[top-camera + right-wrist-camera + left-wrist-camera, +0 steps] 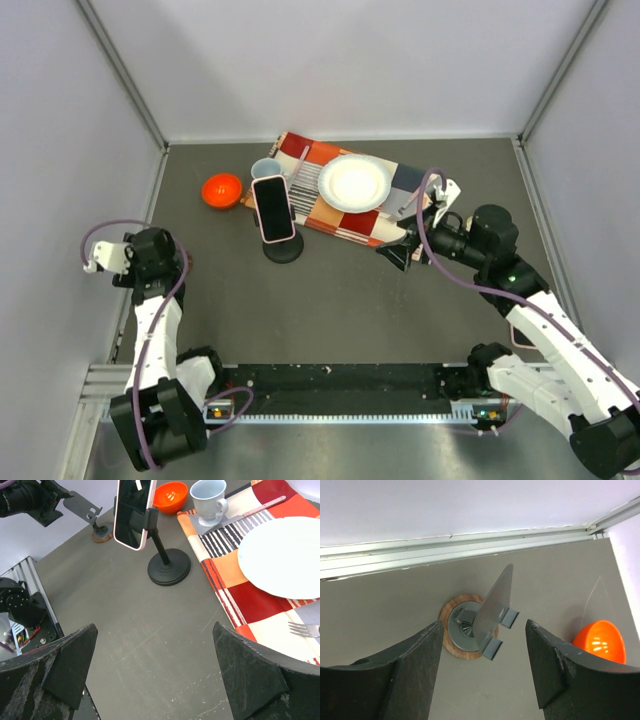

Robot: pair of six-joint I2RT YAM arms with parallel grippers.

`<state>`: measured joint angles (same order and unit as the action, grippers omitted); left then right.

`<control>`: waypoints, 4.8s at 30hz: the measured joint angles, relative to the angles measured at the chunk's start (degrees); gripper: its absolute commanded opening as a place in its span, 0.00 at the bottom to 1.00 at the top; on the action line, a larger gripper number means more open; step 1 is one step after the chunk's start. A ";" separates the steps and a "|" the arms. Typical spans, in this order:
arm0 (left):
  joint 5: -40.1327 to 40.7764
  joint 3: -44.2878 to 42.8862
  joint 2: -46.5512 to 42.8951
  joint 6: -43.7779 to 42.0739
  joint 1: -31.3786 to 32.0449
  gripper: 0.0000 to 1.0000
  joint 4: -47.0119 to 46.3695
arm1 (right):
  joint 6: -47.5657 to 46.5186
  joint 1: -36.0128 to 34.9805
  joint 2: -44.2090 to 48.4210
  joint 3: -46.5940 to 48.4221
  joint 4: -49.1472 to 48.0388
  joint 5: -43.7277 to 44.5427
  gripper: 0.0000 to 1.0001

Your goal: Place the phone on the phone stand

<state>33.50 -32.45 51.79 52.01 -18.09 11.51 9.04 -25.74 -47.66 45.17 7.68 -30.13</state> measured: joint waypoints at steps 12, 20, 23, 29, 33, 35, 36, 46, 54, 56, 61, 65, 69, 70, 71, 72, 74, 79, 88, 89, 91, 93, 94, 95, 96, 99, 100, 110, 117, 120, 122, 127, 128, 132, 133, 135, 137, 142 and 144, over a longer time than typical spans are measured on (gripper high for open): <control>0.50 0.74 3.13 3.82 -0.07 0.70 -1.36 | -0.02 0.00 0.15 -0.68 -0.92 -0.37 0.99; -0.20 2.38 4.48 5.77 -1.64 0.48 -2.91 | -0.02 0.00 0.96 -1.29 -1.46 -0.70 0.99; -1.66 2.99 5.81 4.98 -2.82 0.36 -5.70 | -0.02 0.00 0.96 -1.29 -1.79 -0.72 0.99; -4.44 3.02 6.14 2.75 -3.37 0.01 -10.73 | -0.09 0.00 1.66 -1.40 -1.95 -0.61 0.99; -6.67 2.97 5.97 1.55 -3.61 0.00 -12.15 | -0.09 0.00 1.81 -1.64 -2.12 -0.68 0.99; -8.48 2.97 5.31 0.87 -3.82 0.00 -11.28 | -0.07 0.00 1.77 -1.64 -2.12 -0.74 0.99; -9.75 2.97 4.74 0.24 -3.93 0.00 -10.58 | -0.09 0.00 1.77 -1.64 -2.14 -0.76 0.99; -26.67 7.28 -8.39 -4.72 -1.36 0.00 -2.75 | -0.07 0.00 1.68 -1.68 -2.23 -0.61 0.99; -24.94 7.37 -15.21 -6.27 26.73 0.00 5.49 | -0.07 0.04 -0.44 -2.45 -3.23 -0.96 0.99; -24.11 7.37 -18.14 -6.08 31.87 0.00 8.85 | -0.07 0.17 -0.63 -2.47 -3.30 -0.85 0.99; -23.37 7.69 -25.29 -4.46 36.61 0.00 16.46 | -0.04 0.52 -1.01 -2.47 -3.56 -1.27 0.99; -29.59 11.74 -30.97 -4.15 37.81 0.00 14.80 | 0.17 0.55 -2.71 -2.45 -3.89 -2.62 0.99; -40.22 16.79 -33.35 -5.77 40.37 0.00 6.95 | 1.25 0.55 -4.48 -2.45 -3.91 -3.91 0.99; -42.71 17.14 -32.81 -6.95 41.53 0.00 5.66 | 1.70 0.55 -4.61 -2.47 -3.87 -4.20 0.99; -44.78 17.14 -31.78 -8.13 42.62 0.00 4.42 | 2.16 0.55 -4.59 -2.49 -3.85 -4.48 0.99; -46.47 17.00 -30.51 -9.29 43.56 0.00 2.91 | 2.80 0.55 -4.35 -2.60 -4.02 -4.74 0.99; -49.64 15.45 -25.09 -13.20 47.54 0.00 -0.13 | 3.91 0.57 -3.19 -3.76 -4.55 -5.16 0.99; -50.90 6.16 -9.53 -23.69 61.53 0.00 -2.54 | 5.16 0.63 1.49 -7.43 -2.03 -5.25 0.99; -49.00 -15.43 16.22 -42.49 66.66 0.00 -2.03 | 10.27 0.70 13.40 -11.06 2.32 0.81 0.99; -50.45 -16.72 18.14 -44.41 66.12 0.00 -2.40 | 11.10 0.70 14.86 -11.06 2.43 1.86 0.99; -54.64 -19.19 22.03 -47.56 65.09 0.00 -2.80 | 12.39 0.70 17.59 -11.15 2.64 3.63 0.99; -60.41 -22.01 26.27 -50.62 63.67 0.00 -2.78 | 13.11 0.70 20.37 -11.54 2.97 5.33 0.99; -62.55 -23.04 27.93 -51.67 63.10 0.00 -2.75 | 13.25 0.70 21.35 -11.65 3.21 5.95 0.99; -64.96 -24.37 29.64 -52.83 62.23 0.00 -2.36 | 13.35 0.70 22.40 -11.76 3.41 6.62 0.99; -67.36 -25.92 31.43 -53.88 61.18 0.00 -1.68 | 13.46 0.70 23.28 -11.76 3.93 7.21 0.99; -71.45 -30.47 35.80 -56.94 57.99 0.00 0.35 | 13.64 0.68 24.96 -11.76 5.25 8.46 0.99; -71.69 -31.43 36.63 -57.81 57.40 0.00 0.87 | 13.66 0.70 25.20 -11.76 5.68 8.72 0.99; -81.33 -38.36 45.92 -61.61 52.15 0.00 4.20 | 13.64 0.70 25.35 -11.76 8.22 9.79 0.99; -83.23 -39.63 48.92 -62.23 52.24 0.00 5.55 | 13.62 0.70 24.63 -11.76 8.28 9.90 0.99; -83.54 -40.70 50.07 -62.58 52.26 0.00 5.66 | 13.57 0.70 23.87 -11.76 8.46 9.92 0.99; -83.43 -41.46 50.71 -62.69 52.24 0.01 5.95 | 13.57 0.70 23.87 -11.76 8.63 10.05 0.99; -82.49 -42.75 51.32 -62.71 52.26 0.13 6.99 | 13.55 0.70 23.85 -11.74 8.70 10.10 0.99; -82.25 -43.25 51.63 -62.75 52.30 0.19 7.19 | 13.49 0.70 23.85 -11.72 8.83 10.10 0.99; -79.76 -44.41 52.57 -63.39 52.30 0.35 7.41 | 12.98 0.70 23.85 -11.63 10.16 10.25 0.99; -78.93 -44.46 52.65 -63.39 52.30 0.41 7.45 | 12.87 0.70 23.85 -11.61 10.38 10.36 0.99; -77.22 -44.46 52.65 -63.10 52.24 0.45 7.93 | 12.61 0.70 23.87 -11.61 10.82 10.51 0.99; -75.89 -44.46 52.63 -62.88 52.19 0.55 8.15 | 12.46 0.70 23.87 -11.58 11.21 10.60 0.99; -73.50 -44.48 51.52 -61.57 52.19 0.79 8.96 | 11.85 0.70 23.85 -10.84 12.26 10.62 0.99; -72.52 -44.48 49.94 -60.72 52.19 0.83 9.18 | 11.58 0.70 23.82 -10.47 12.52 10.64 0.99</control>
<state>-39.03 -76.93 101.73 -8.71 34.11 20.69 20.62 -25.04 -23.83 34.70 20.21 -19.49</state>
